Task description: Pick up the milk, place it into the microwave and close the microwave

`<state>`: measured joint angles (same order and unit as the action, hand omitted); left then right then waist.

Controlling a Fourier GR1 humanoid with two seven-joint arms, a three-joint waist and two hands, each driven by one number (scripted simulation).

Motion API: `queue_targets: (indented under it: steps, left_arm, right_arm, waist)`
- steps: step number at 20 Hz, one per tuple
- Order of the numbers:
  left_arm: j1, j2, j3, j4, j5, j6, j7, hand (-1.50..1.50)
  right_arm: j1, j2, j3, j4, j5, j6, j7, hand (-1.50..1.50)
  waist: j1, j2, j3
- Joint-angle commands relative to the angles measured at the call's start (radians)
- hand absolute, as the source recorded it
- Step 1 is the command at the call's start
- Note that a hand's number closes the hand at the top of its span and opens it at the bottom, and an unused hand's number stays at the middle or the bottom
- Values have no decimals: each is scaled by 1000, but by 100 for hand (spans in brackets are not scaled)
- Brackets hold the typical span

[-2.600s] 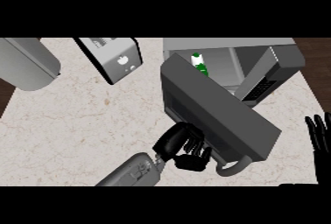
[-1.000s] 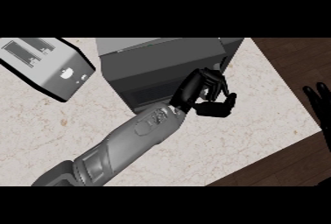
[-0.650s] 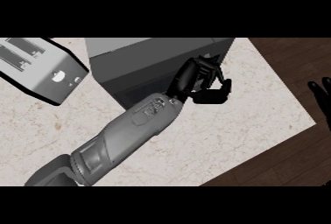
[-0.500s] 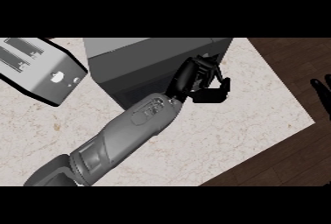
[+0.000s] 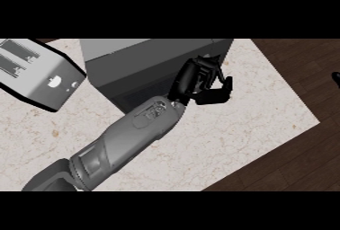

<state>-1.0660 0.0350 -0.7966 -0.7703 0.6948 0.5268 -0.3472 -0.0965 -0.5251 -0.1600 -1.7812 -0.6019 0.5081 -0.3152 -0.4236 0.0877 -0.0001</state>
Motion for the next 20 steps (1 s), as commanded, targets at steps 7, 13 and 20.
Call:
queue_targets:
  steps: [7, 13, 20]
  left_arm:
    - [-79, -33, -3, 42, 23, 22, -1, 150]
    - [-70, -33, -15, 27, 30, 56, -24, 150]
    - [-72, -32, -16, 31, 50, 68, -18, 150]
  right_arm:
    - [-36, -54, -32, 12, -30, 10, 35, -150]
    - [-54, -71, -41, 23, -69, 19, 53, -150]
    - [-78, -91, -54, 31, -109, 27, 69, -150]
  waist:
    - [-32, 18, 5]
    - [-45, 22, 4]
    - [-41, 21, 4]
